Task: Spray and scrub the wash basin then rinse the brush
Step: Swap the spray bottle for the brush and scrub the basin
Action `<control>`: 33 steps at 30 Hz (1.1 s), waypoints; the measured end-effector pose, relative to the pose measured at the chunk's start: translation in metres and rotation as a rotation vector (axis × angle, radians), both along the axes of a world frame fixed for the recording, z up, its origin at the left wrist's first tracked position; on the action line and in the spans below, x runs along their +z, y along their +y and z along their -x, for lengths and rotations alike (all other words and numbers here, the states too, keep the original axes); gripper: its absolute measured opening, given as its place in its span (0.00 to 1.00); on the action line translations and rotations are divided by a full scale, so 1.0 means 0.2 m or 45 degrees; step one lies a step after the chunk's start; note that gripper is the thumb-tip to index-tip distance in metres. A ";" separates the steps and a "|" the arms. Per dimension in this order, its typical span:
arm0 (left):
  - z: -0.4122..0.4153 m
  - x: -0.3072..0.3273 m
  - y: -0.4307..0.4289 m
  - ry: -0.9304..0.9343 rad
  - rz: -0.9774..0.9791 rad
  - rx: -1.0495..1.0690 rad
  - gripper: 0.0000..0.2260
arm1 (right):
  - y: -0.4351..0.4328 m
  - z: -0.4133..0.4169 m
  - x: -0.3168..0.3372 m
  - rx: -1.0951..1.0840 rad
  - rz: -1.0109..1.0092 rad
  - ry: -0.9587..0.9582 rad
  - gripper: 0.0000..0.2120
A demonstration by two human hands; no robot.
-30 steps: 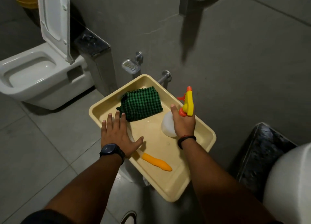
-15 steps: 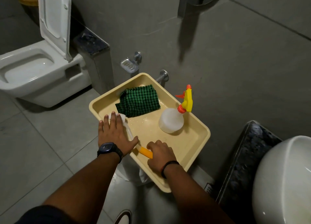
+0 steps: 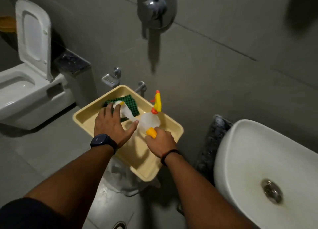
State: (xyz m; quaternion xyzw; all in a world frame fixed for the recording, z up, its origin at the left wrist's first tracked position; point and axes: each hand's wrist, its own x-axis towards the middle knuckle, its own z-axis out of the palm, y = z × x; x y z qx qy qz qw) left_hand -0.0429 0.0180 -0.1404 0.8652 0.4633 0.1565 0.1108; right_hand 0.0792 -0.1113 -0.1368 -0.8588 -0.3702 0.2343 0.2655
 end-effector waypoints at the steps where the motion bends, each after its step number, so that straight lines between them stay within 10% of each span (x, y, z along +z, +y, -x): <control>1: -0.06 0.08 -0.07 -0.028 -0.042 -0.049 0.40 | -0.07 -0.02 0.08 -0.056 -0.057 0.030 0.11; 9: -0.50 0.50 -0.88 -0.232 -0.160 -0.397 0.35 | -1.00 -0.29 0.58 -0.442 -0.289 -0.186 0.13; 18: -0.77 0.34 -1.60 0.170 0.071 -0.752 0.45 | -2.12 -0.49 0.69 -0.701 0.242 -0.389 0.21; 24: -0.78 0.17 -1.57 0.275 0.078 -0.684 0.46 | -2.08 -0.51 0.54 -0.407 0.597 -0.267 0.20; 33: -0.84 0.14 -1.54 0.325 0.011 -0.723 0.47 | -1.85 -0.65 0.39 -0.777 0.524 -0.337 0.24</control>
